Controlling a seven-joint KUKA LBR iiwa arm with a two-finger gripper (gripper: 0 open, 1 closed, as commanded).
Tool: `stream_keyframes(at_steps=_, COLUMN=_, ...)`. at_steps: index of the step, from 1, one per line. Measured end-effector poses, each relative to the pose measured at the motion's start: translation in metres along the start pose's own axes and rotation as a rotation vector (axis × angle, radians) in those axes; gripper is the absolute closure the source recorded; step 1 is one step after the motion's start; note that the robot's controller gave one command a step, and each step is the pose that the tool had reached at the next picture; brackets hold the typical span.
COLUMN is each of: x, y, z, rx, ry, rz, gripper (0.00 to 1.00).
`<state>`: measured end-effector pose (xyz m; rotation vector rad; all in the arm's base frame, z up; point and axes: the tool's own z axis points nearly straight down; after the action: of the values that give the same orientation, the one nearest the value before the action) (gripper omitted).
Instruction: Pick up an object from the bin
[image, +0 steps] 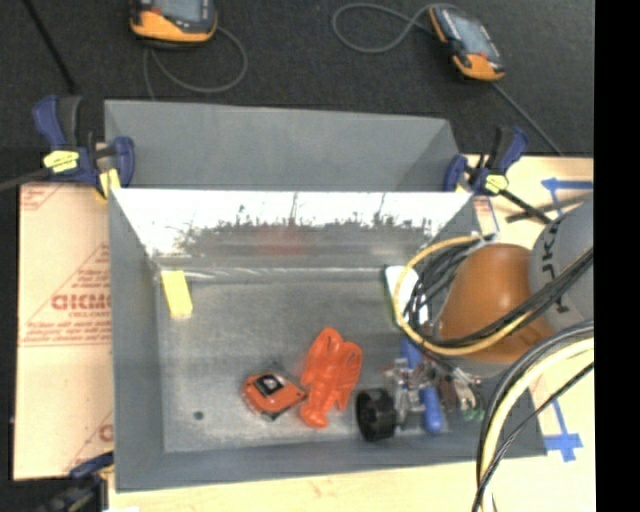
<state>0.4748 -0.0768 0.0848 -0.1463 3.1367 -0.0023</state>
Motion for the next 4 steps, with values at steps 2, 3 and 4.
stream_keyframes(at_steps=2, x=-0.036, y=0.002, z=-0.030, rx=-0.001, ry=-0.002, rz=0.024, gripper=0.00)
stream_keyframes(at_steps=3, x=-0.036, y=0.001, z=-0.030, rx=0.000, ry=-0.002, rz=0.024, gripper=0.00)
stream_keyframes(at_steps=4, x=-0.015, y=0.004, z=-0.005, rx=0.001, ry=-0.003, rz=-0.011, gripper=0.00)
